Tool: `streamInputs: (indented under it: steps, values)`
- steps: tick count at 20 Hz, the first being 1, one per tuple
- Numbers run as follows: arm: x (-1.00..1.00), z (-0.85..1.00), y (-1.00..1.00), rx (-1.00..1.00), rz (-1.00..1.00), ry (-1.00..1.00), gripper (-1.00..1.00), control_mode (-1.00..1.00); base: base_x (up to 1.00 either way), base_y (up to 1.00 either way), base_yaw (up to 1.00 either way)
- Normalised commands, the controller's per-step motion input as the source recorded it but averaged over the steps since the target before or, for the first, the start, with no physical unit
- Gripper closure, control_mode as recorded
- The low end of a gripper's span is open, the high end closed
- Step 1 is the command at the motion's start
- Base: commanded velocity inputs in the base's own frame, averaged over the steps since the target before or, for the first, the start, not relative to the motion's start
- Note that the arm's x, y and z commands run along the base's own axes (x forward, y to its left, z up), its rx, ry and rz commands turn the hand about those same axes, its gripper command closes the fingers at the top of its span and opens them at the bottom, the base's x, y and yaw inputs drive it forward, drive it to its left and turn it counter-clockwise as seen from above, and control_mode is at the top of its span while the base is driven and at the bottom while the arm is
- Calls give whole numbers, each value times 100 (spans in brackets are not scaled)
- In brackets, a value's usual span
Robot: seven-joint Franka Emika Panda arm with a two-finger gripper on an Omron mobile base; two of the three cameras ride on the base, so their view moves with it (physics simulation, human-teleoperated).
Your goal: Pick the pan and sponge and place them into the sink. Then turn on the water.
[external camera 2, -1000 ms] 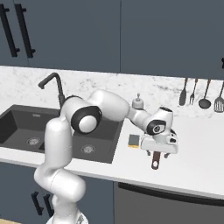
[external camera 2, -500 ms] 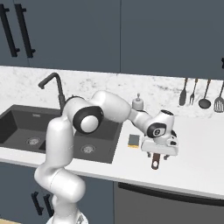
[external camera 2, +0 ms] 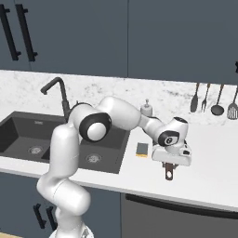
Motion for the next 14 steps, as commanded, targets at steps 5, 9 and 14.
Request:
streamInputs:
  steps: [5, 9, 14]
  values:
    - [0, 0, 0, 0, 0, 0, 100, -100, 0, 0, 0]
    - [-6, 0, 0, 0, 0, -3, 100, -100, 0, 0, 0]
    - [-44, 43, 26, -1, 10, -37, 100, -100, 0, 0, 0]
